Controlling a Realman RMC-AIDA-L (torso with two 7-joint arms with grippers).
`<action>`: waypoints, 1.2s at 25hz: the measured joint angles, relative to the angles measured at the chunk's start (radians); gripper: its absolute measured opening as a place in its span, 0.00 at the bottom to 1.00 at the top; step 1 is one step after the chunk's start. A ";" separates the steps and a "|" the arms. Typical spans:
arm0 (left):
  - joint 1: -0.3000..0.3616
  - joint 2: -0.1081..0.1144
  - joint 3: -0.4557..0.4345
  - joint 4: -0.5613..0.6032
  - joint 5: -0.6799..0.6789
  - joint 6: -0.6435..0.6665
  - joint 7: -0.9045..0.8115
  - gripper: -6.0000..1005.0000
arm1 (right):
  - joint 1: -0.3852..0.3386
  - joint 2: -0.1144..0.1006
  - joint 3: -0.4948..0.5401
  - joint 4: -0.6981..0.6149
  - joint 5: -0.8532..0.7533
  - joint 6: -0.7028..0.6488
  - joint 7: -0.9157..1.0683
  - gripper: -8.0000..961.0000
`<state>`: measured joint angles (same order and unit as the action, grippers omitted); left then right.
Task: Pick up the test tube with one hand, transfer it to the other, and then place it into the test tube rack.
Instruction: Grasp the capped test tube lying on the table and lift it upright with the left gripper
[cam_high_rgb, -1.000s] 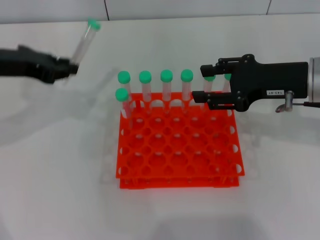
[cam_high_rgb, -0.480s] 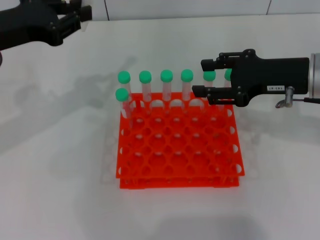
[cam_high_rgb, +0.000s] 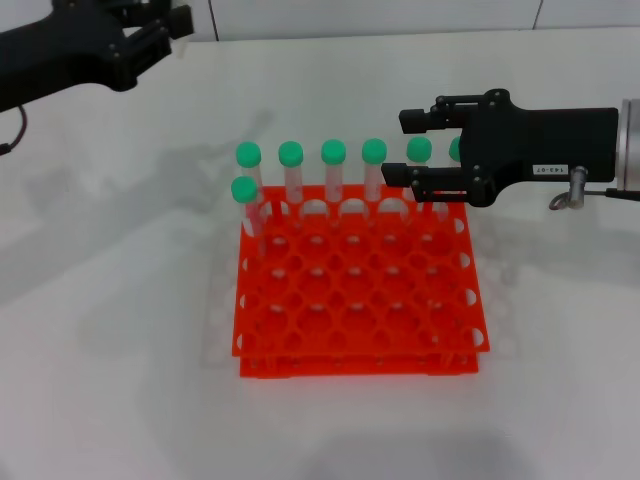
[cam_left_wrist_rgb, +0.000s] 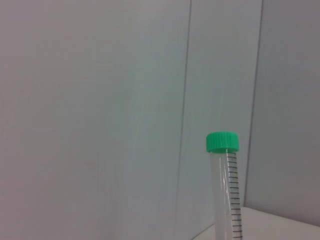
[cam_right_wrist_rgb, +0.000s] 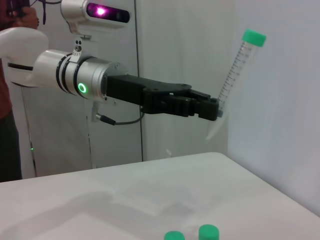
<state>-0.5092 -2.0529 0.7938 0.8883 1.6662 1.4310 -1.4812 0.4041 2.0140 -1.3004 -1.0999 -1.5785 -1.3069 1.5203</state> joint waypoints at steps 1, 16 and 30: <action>-0.009 0.001 0.001 -0.010 0.001 0.000 0.004 0.20 | 0.001 0.000 0.000 0.000 0.000 0.000 0.000 0.66; -0.104 -0.006 0.033 -0.124 0.088 0.011 0.039 0.20 | 0.019 0.000 -0.001 0.000 0.000 0.000 -0.009 0.66; -0.131 -0.017 0.081 -0.171 0.137 0.009 0.063 0.20 | 0.033 0.000 0.009 -0.002 0.012 0.001 -0.022 0.66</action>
<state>-0.6406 -2.0694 0.8749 0.7176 1.8029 1.4401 -1.4182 0.4372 2.0140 -1.2915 -1.1014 -1.5664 -1.3060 1.4987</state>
